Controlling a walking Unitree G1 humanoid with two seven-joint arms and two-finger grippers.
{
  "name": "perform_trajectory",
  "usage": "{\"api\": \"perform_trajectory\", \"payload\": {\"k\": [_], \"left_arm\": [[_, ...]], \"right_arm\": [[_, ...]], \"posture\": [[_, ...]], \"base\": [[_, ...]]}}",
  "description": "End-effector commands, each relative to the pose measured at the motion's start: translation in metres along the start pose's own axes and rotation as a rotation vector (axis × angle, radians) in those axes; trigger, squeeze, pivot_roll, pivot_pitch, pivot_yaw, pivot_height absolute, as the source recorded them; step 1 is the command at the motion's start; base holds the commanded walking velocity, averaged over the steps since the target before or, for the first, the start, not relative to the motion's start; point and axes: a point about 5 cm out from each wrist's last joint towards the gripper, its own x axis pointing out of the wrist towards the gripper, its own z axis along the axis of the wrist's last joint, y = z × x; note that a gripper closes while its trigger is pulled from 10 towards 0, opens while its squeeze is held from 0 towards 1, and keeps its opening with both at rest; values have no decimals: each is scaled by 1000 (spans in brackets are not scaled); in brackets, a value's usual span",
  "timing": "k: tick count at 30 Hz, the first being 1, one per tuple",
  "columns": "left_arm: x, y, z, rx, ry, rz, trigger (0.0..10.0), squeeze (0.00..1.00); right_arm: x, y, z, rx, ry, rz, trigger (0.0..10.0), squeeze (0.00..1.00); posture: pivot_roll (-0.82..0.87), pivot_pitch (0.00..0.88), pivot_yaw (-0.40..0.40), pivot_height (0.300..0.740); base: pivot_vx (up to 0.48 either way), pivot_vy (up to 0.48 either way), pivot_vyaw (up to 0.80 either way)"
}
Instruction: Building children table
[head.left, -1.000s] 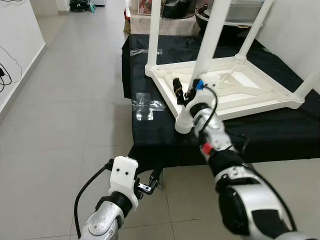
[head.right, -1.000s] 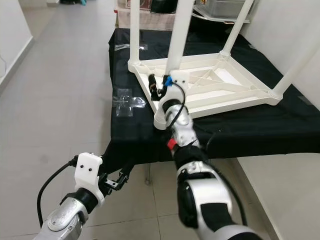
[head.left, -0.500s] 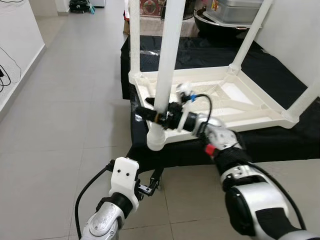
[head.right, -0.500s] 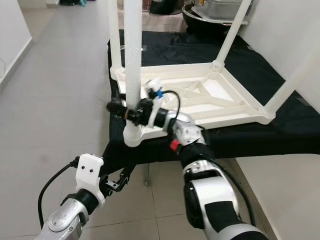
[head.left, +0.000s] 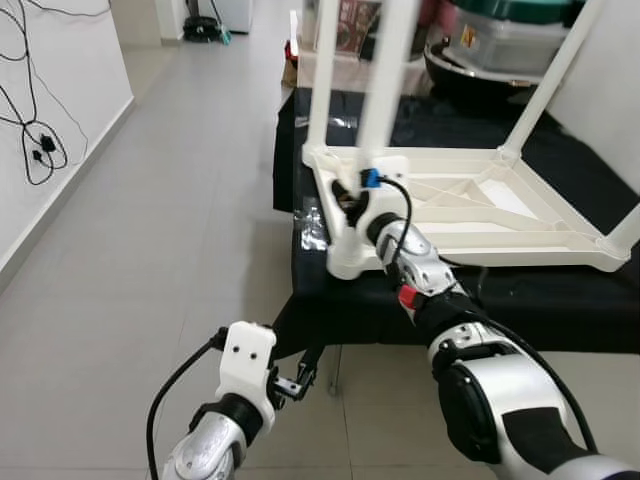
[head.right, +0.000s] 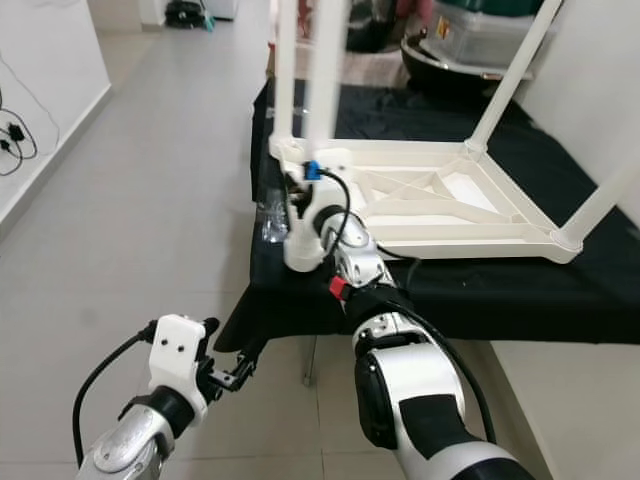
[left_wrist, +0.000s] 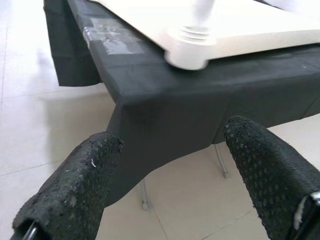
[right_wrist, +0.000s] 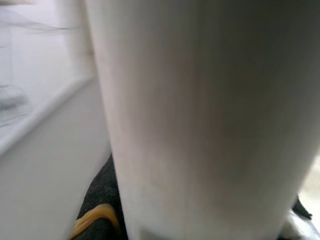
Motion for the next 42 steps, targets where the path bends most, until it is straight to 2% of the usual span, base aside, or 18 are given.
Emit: {"api": "perform_trajectory", "payload": {"k": [1,5,6,7,9,10,13,14,21,22,23,25,29,33,36,37,39,42], "left_arm": [[-1,-1,-4,12,16,-7,10000,0],[-1,-1,-3,12,15,-8,10000,0],[-1,-1,-3,11,15,-8,10000,0],[0,-1,-3,10,15,-8,10000,0],[0,-1,-3,10,16,-8,10000,0],[0,-1,-3,10,15,-8,10000,0],[0,-1,-3,11,15,-8,10000,0],[0,-1,-3,11,14,-7,10000,0],[0,-1,-3,10,14,-6,10000,0],[0,-1,-3,9,13,-6,10000,0],[0,-1,-3,9,14,-7,10000,0],[0,-1,-3,9,14,-7,10000,0],[0,-1,-4,8,15,-8,10000,0],[0,-1,-3,10,13,-5,10000,0],[0,-1,-3,11,13,-4,10000,0],[0,-1,-4,11,14,-4,10000,0],[0,-1,-4,11,14,-4,10000,0],[0,-1,-3,10,14,-5,10000,0]], "right_arm": [[-6,-27,-17,-6,58,-250,0,0],[-11,-21,-24,25,68,-285,0,0],[-11,-8,-25,52,57,-216,10000,0],[-12,12,-22,94,20,-97,10000,0],[-13,18,-20,107,0,-55,10000,0],[-13,23,-15,107,-44,-2,10000,1000],[-13,27,-3,78,-130,55,10000,1000],[-13,29,1,94,-139,107,10000,0],[-9,26,12,113,-163,247,10000,0],[-9,27,16,145,-155,354,10000,0],[-14,33,18,200,-105,676,10000,0],[-14,33,18,200,-105,676,10000,0],[-31,42,10,217,2,1078,10000,0],[-36,50,4,160,20,1174,10000,0],[-33,60,0,86,14,1125,10000,0],[-28,64,-1,46,6,1023,157,0],[-28,64,-1,46,6,1023,157,0],[-20,63,2,17,-15,879,0,0]], "posture": [[85,75,-101,740],[87,78,-105,740],[87,78,-105,740],[83,79,-104,740],[83,79,-104,740],[84,77,-105,740],[85,75,-104,740],[85,75,-105,740],[81,79,-106,740],[78,77,-103,740],[79,76,-103,740],[79,76,-103,740],[88,73,-108,740],[90,73,-114,740],[90,72,-114,740],[90,72,-114,740],[90,72,-114,740],[92,73,-116,740]], "base": [[0,0,0],[0,0,0],[0,0,0],[0,0,0],[0,0,0],[0,0,0],[0,0,0],[0,0,0],[0,0,0],[0,0,0],[0,0,0],[0,0,0],[0,0,0],[0,0,0],[0,0,0],[0,0,0],[0,0,0],[0,0,0]]}}
